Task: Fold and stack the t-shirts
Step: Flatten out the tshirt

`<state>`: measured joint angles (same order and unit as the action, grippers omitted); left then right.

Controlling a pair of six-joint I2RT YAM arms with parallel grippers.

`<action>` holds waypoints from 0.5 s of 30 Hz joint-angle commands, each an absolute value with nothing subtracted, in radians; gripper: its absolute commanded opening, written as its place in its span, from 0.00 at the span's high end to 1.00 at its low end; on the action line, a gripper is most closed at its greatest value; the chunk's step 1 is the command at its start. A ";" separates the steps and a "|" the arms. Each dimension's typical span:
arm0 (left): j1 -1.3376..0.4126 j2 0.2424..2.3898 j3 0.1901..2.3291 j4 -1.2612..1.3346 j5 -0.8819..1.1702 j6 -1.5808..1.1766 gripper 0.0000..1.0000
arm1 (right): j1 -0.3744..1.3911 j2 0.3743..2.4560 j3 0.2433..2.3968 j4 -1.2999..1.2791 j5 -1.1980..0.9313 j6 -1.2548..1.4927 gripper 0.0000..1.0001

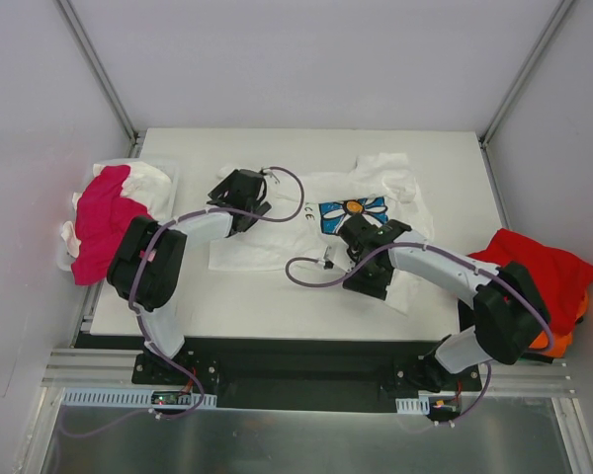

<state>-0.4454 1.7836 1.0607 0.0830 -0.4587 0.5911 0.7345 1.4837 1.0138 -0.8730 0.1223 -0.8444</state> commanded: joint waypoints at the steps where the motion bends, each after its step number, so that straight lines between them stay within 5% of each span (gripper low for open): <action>1: -0.448 1.807 1.121 0.094 -0.489 0.601 0.11 | 0.759 1.502 0.997 -0.879 0.049 -0.822 0.35; 15: -0.446 1.842 1.125 0.126 -0.509 0.614 0.12 | 0.775 1.618 0.956 -0.784 0.026 -0.848 0.36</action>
